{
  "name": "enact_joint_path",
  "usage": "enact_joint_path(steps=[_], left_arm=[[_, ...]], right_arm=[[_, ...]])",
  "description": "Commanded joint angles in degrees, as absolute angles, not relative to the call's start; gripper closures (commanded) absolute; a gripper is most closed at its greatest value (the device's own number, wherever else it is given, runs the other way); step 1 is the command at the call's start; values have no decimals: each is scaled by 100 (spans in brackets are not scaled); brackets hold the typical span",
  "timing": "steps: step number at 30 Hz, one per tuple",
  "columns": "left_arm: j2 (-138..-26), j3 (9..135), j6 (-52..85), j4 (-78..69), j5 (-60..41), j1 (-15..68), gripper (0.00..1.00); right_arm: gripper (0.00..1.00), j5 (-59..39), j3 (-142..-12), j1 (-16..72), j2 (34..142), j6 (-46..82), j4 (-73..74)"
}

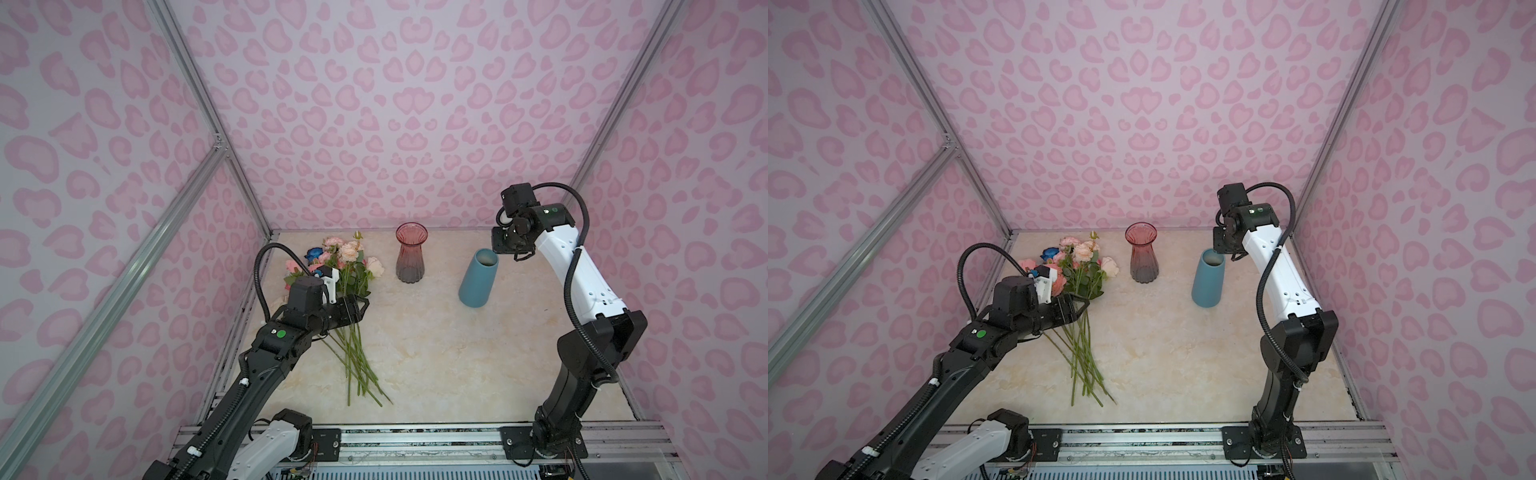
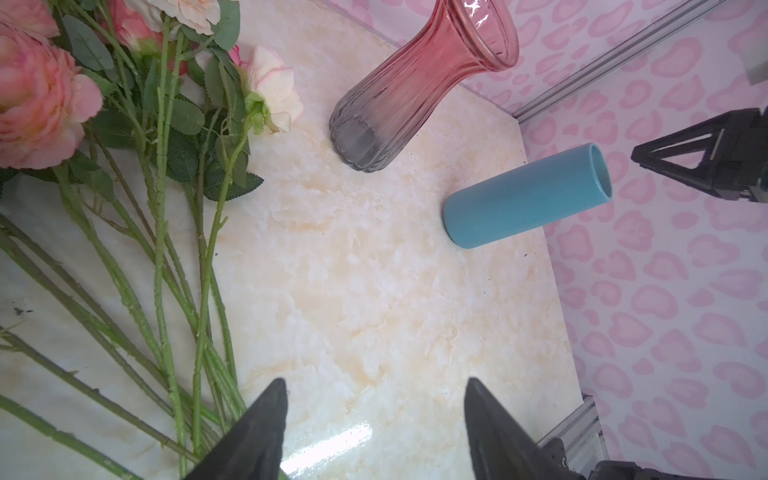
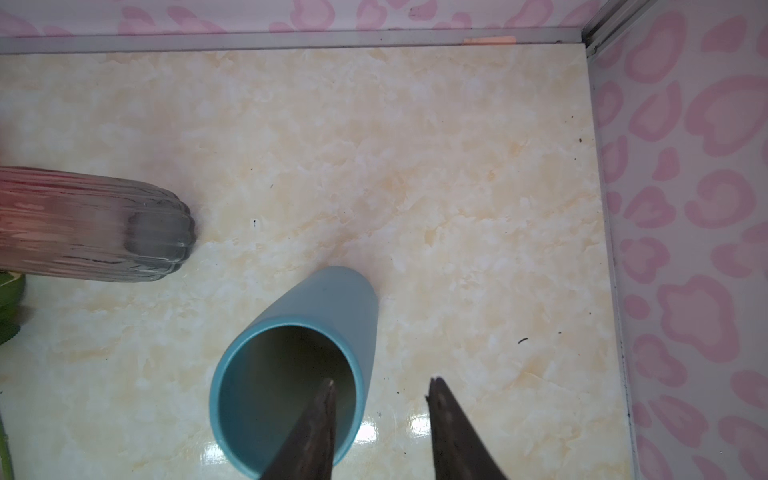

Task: Arrange the flowers into the vase

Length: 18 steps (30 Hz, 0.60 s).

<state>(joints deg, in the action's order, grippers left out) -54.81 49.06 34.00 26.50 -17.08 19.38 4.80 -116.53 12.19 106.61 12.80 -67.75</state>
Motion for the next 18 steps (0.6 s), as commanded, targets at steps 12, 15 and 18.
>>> enact_joint_path(steps=[12, 15, 18], left_arm=[[-5348, 4811, 3371, 2522, -1559, 1962, 32], [-5350, 4788, 3366, 2519, -1529, 1962, 31], [-5380, 4810, 3366, 2505, -1539, 1960, 31]], right_arm=[[76, 10, -11590, 1134, 10923, 1261, -6681], [71, 19, -11616, 1134, 10839, 1292, -6645], [68, 216, -11705, 1133, 10799, 1331, -6693]])
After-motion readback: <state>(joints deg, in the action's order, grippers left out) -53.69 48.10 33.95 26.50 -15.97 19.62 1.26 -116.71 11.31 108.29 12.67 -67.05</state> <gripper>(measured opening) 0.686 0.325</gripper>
